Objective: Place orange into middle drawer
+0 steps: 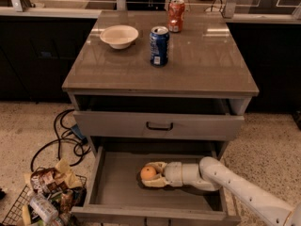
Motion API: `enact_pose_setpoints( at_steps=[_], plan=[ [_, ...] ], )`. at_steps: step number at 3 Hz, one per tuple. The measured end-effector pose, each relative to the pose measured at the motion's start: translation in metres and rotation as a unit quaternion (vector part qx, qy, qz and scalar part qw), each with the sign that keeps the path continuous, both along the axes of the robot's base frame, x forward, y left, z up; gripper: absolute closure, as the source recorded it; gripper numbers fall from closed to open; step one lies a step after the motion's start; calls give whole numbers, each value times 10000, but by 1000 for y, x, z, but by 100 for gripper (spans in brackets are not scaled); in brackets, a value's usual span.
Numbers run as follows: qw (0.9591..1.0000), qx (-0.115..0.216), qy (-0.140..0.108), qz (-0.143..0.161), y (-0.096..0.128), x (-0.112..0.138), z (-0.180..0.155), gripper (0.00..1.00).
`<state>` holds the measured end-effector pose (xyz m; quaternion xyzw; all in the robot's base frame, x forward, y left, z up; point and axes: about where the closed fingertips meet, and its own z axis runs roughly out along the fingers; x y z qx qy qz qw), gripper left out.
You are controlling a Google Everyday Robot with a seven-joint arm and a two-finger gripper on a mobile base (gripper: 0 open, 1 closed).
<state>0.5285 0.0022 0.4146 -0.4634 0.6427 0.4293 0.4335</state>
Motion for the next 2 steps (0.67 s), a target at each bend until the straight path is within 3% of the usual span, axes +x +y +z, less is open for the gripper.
enact_pose_setpoints(
  at_steps=[2],
  plan=[
    [9998, -94, 119, 85, 14, 1, -28, 100]
  ],
)
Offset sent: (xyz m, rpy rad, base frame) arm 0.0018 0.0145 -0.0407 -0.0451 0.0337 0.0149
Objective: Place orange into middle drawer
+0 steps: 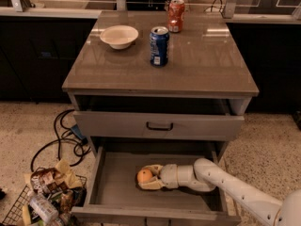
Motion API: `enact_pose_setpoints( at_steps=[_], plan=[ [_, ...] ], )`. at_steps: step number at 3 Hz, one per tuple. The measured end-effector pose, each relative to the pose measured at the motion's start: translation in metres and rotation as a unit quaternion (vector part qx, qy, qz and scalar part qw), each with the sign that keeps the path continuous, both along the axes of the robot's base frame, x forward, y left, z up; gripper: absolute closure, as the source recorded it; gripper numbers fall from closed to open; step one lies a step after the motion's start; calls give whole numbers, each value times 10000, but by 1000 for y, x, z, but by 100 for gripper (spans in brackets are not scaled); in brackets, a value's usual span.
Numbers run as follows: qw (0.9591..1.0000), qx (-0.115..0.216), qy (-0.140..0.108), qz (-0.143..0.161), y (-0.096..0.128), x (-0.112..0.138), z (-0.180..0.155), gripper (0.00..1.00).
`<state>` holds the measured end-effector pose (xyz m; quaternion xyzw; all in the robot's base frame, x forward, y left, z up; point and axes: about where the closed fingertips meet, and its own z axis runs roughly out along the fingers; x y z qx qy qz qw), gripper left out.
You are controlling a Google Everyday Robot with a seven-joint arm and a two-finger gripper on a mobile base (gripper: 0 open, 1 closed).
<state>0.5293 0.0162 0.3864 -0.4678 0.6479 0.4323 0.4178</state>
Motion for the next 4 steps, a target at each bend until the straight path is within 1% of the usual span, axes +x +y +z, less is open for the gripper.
enact_pose_setpoints(
  at_steps=[1, 3, 4],
  plan=[
    [10000, -4, 11, 19, 2, -1, -1, 88],
    [10000, 14, 22, 54, 7, -2, -2, 41],
    [10000, 26, 29, 78, 10, -4, -2, 10]
  ],
)
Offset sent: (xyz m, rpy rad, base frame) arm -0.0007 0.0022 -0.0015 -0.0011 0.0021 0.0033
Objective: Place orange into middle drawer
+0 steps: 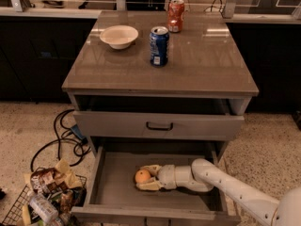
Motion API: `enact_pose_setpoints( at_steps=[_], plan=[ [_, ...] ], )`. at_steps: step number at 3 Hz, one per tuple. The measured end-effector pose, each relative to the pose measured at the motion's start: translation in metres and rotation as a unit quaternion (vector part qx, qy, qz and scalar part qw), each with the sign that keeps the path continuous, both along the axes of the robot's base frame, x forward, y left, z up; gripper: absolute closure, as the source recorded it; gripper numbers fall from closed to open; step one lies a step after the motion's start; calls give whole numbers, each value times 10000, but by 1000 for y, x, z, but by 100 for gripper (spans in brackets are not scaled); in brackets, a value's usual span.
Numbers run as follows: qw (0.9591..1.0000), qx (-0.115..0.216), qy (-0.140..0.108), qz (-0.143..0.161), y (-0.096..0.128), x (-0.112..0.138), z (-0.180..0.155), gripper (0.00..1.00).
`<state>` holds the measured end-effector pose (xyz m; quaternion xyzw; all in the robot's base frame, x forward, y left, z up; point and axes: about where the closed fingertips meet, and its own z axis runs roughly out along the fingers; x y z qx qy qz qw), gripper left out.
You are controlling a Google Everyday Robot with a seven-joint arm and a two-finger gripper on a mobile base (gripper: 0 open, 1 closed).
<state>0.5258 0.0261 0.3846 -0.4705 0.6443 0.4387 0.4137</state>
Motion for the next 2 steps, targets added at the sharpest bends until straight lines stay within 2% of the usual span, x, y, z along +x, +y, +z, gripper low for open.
enact_pose_setpoints(
  at_steps=[1, 2],
  plan=[
    [10000, 7, 4, 13, 2, -1, 0, 0],
    [10000, 7, 4, 14, 2, -1, 0, 0]
  ],
)
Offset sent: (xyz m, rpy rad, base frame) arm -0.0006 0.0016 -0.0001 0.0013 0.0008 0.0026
